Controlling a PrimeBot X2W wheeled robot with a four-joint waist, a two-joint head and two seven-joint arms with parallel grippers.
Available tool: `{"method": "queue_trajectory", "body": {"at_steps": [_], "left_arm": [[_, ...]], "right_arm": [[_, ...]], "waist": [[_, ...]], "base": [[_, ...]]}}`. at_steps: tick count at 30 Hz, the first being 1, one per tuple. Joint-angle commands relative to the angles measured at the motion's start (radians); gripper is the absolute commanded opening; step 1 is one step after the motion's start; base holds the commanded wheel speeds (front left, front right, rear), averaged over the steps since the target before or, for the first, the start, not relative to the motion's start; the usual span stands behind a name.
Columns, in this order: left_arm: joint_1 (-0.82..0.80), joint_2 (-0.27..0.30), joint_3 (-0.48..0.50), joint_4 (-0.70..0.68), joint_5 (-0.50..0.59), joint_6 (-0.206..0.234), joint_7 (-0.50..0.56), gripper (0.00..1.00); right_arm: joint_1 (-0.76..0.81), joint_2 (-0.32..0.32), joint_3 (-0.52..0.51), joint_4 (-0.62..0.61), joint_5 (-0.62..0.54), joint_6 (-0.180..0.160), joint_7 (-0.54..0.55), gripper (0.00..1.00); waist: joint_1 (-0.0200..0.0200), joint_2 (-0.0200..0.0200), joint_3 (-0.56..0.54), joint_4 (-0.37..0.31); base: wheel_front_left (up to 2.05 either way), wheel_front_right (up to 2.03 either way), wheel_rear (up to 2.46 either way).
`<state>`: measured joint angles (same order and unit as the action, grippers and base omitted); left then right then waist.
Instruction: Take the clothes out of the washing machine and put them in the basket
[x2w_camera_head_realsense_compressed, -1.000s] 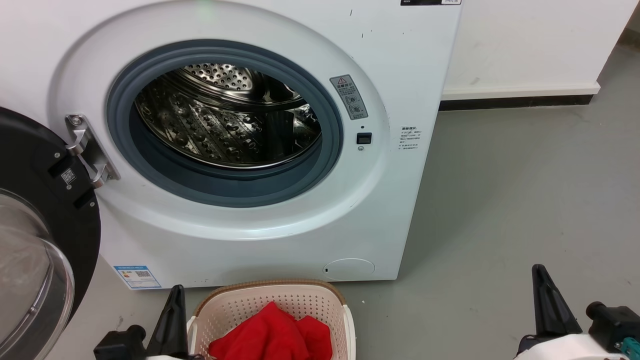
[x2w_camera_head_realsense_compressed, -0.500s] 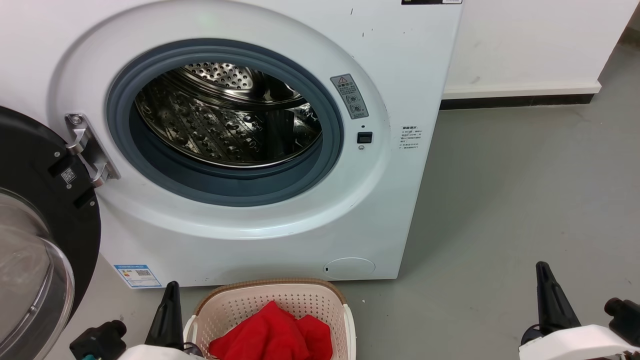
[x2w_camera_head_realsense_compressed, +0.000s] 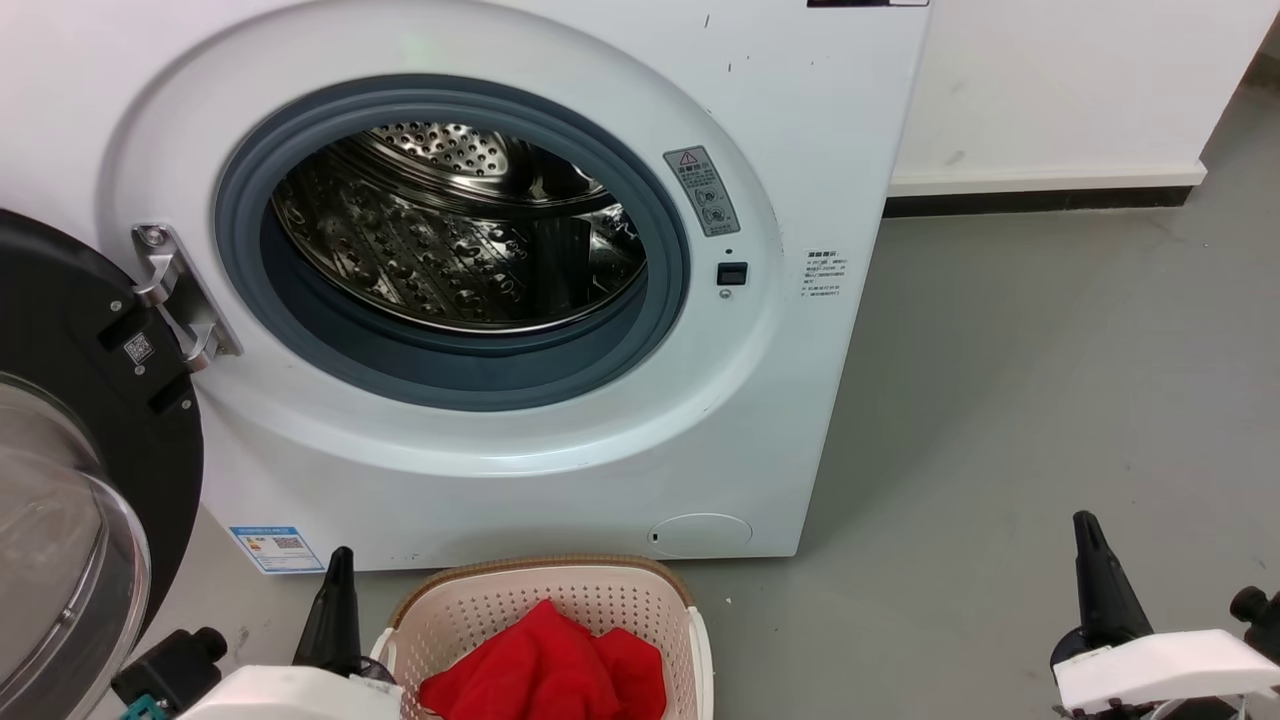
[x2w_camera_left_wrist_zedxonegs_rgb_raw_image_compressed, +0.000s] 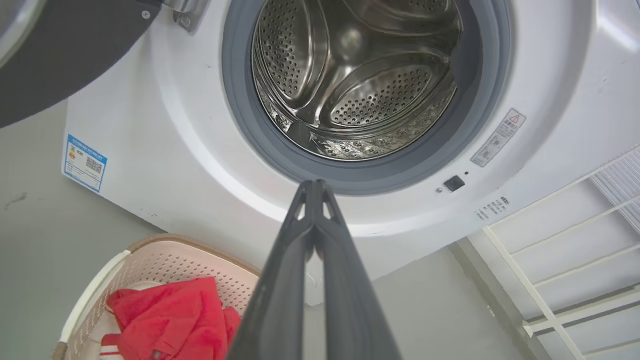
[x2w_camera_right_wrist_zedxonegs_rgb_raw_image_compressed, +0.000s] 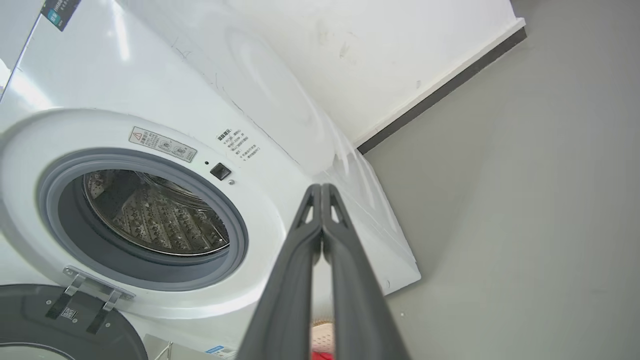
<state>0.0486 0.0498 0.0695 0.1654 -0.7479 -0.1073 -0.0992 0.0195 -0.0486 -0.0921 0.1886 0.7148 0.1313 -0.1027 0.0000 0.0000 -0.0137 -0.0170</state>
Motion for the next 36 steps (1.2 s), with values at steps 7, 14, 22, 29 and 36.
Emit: {"method": "queue_trajectory", "body": {"at_steps": [7, 14, 22, 29, 36], "left_arm": [[-0.047, 0.001, 0.008, 0.001, -0.111, -0.007, 0.027, 0.00], [-0.059, 0.001, 0.013, 0.010, -0.199, -0.009, 0.048, 0.00], [-0.074, 0.001, 0.018, 0.020, -0.294, -0.012, 0.072, 0.00], [-0.089, 0.001, 0.022, 0.028, -0.371, -0.014, 0.092, 0.00], [-0.099, 0.001, 0.025, 0.036, -0.443, -0.016, 0.110, 0.00]], "right_arm": [[-0.042, -0.002, -0.005, -0.003, 0.116, 0.000, 0.028, 0.00], [-0.056, -0.002, -0.007, 0.004, 0.208, 0.000, 0.051, 0.00], [-0.066, -0.002, -0.010, 0.012, 0.306, 0.000, 0.075, 0.00], [-0.077, -0.002, -0.011, 0.018, 0.386, 0.000, 0.094, 0.00], [-0.085, -0.002, -0.013, 0.023, 0.461, 0.000, 0.112, 0.00]], "waist": [[0.0000, 0.0000, 0.001, 0.001], [0.0000, 0.0000, 0.003, 0.003], [0.0000, 0.0000, 0.004, 0.004], [0.0000, 0.0000, 0.006, 0.006], [0.0000, 0.0000, 0.007, 0.007]], "base": [[0.00, 0.00, 0.00], [0.00, 0.00, 0.00], [0.00, 0.00, 0.00], [0.00, 0.00, 0.00], [0.00, 0.00, 0.00]]}}
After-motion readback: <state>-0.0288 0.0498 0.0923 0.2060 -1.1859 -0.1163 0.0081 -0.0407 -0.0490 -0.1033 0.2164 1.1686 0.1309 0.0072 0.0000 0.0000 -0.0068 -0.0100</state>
